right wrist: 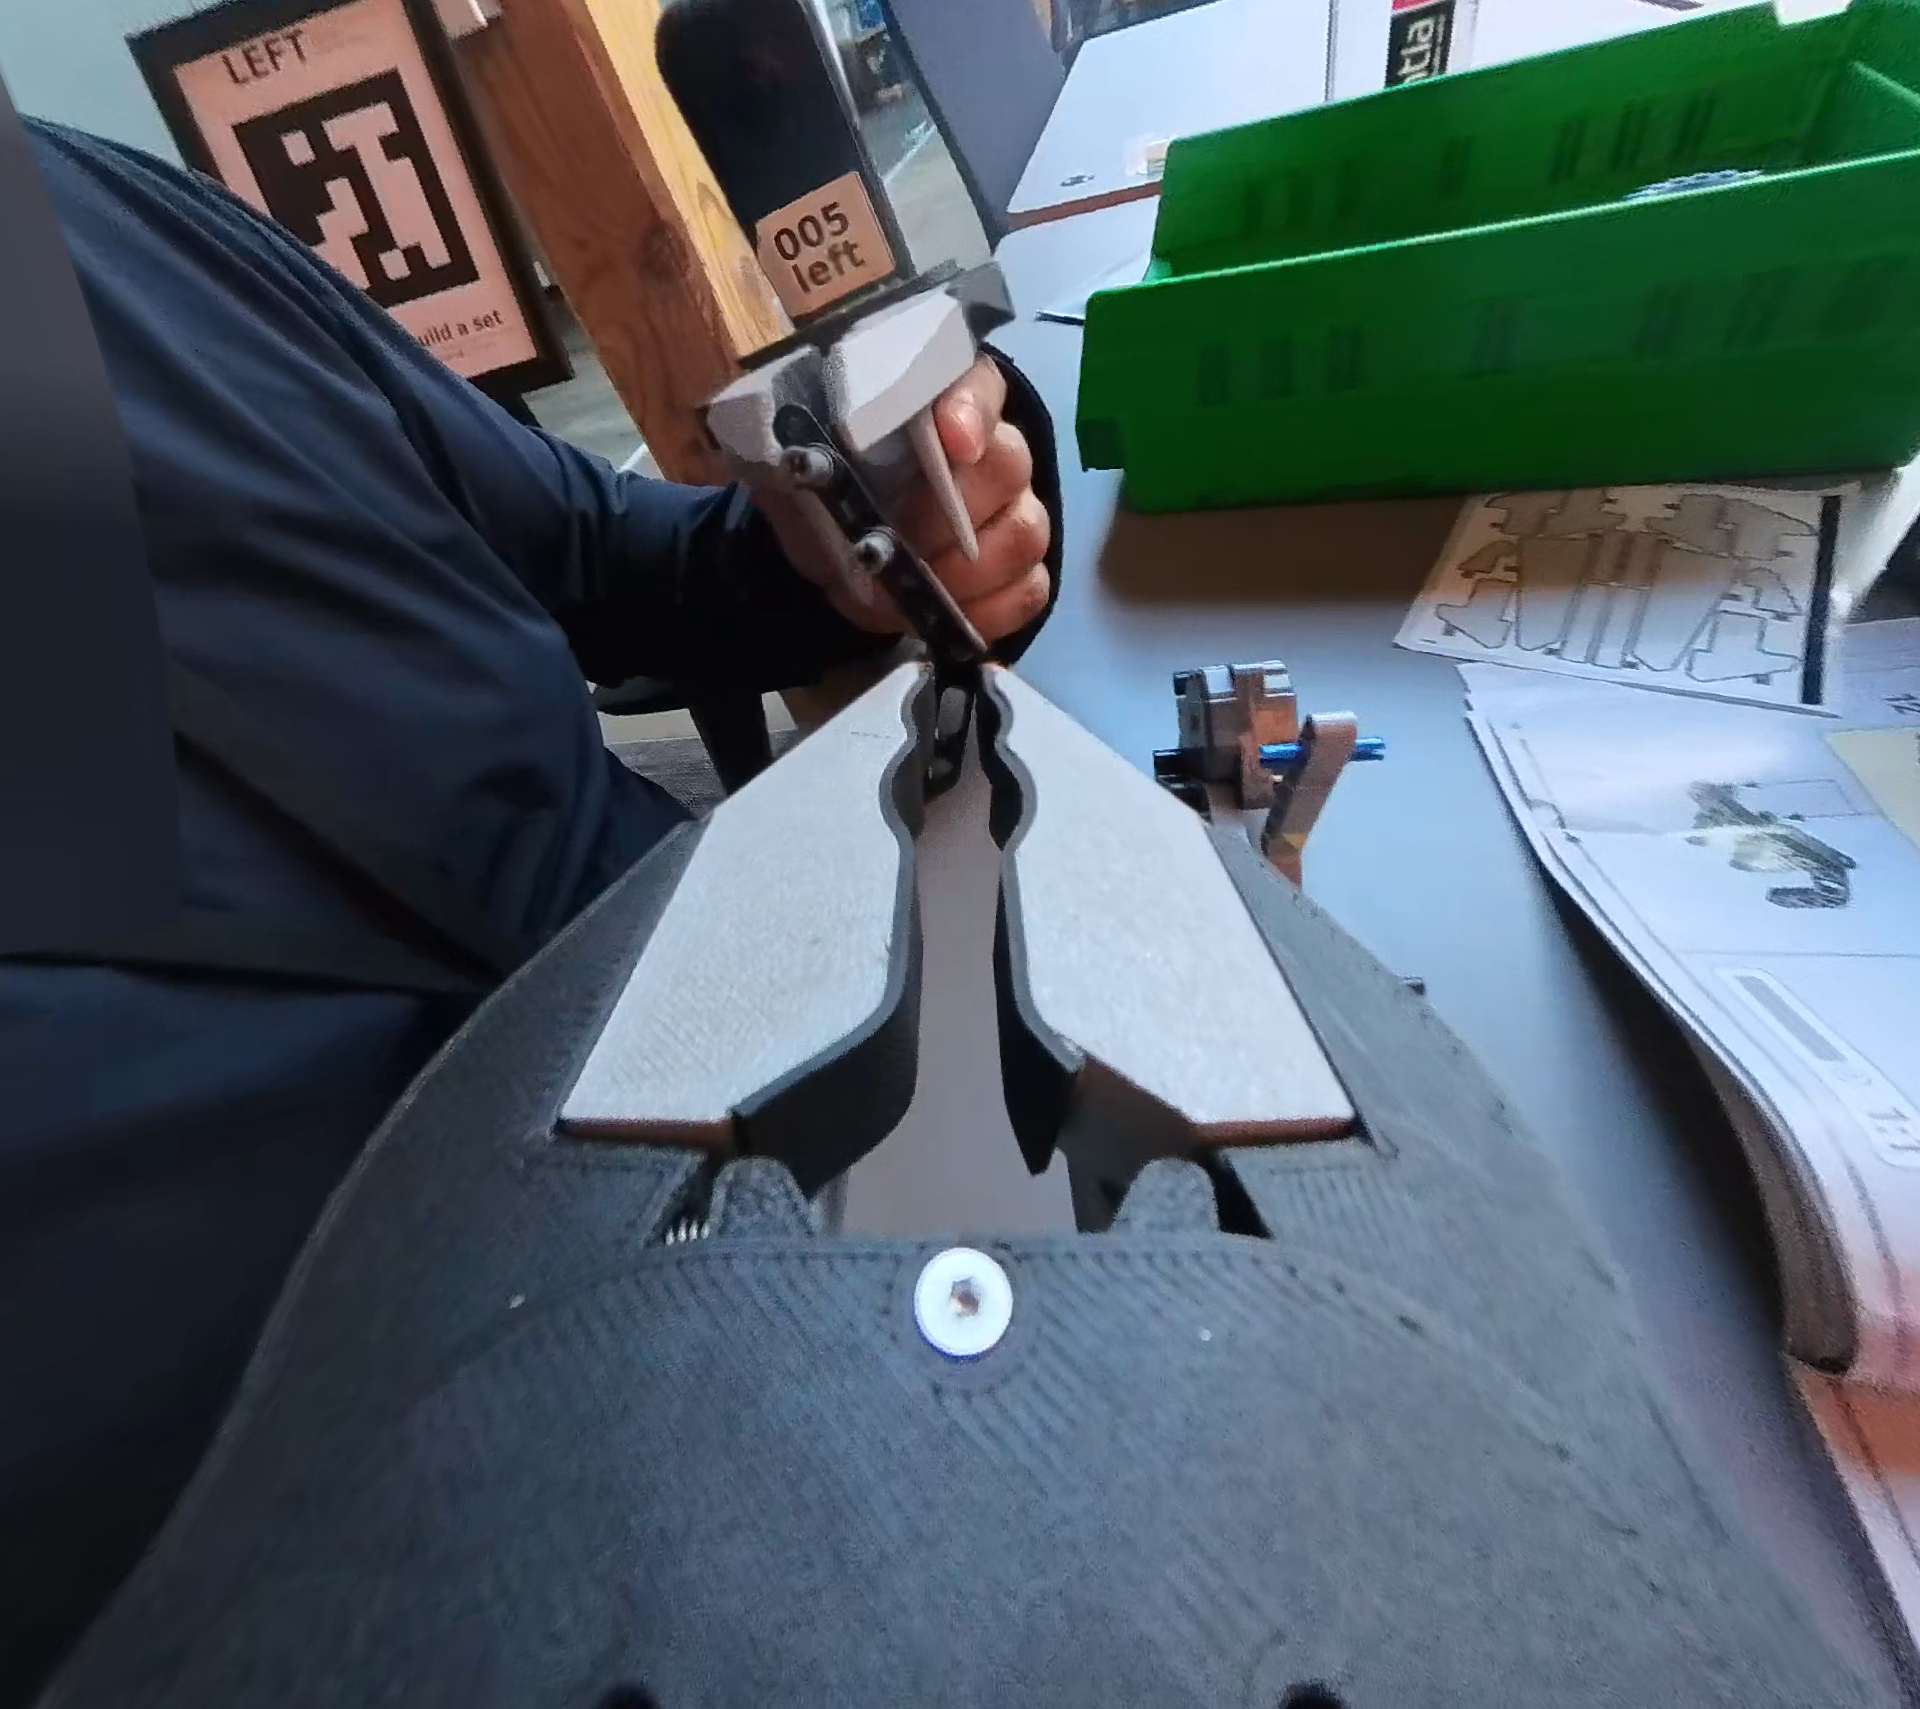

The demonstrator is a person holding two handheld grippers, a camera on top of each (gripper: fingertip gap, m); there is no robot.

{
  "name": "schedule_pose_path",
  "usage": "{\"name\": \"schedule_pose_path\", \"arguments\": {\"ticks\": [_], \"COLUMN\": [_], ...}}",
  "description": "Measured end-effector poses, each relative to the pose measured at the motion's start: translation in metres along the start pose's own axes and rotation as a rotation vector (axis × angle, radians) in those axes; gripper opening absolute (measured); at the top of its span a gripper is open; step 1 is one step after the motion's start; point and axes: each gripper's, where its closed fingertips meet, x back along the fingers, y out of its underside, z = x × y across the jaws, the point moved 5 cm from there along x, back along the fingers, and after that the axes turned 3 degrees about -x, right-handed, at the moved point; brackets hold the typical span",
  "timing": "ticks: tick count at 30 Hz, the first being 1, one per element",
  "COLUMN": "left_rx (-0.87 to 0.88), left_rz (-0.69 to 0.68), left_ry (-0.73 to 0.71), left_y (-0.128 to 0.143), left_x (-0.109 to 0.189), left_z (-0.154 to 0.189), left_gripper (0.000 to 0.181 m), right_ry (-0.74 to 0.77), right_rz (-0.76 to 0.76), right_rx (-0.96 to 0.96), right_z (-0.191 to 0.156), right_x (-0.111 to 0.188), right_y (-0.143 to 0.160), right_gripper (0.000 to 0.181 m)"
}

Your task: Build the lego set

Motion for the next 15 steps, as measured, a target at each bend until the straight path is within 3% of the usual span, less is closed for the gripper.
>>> {"name": "schedule_pose_path", "arguments": {"ticks": [3,8,11,15], "left_rx": [0.020,0.111,0.157,0.240], "left_rz": [-0.056,-0.401,-0.464,-0.592], "left_ry": [-0.002,-0.011,-0.025,-0.060], "left_y": [0.006,0.042,0.045,0.055], "left_x": [0.006,0.025,0.036,0.049], "left_z": [0.001,0.009,0.012,0.009], "left_gripper": [0.005,0.005,0.000,0.024], "right_ry": [0.024,0.145,0.164,0.212], "right_rz": [-0.045,-0.314,-0.434,-0.512], "right_rx": [0.022,0.079,0.094,0.108], "right_z": [0.001,0.011,0.011,0.015], "right_x": [0.000,-0.017,-0.029,-0.033], "right_y": [0.003,0.036,0.054,0.065], "right_gripper": [0.004,0.004,0.004,0.004]}}
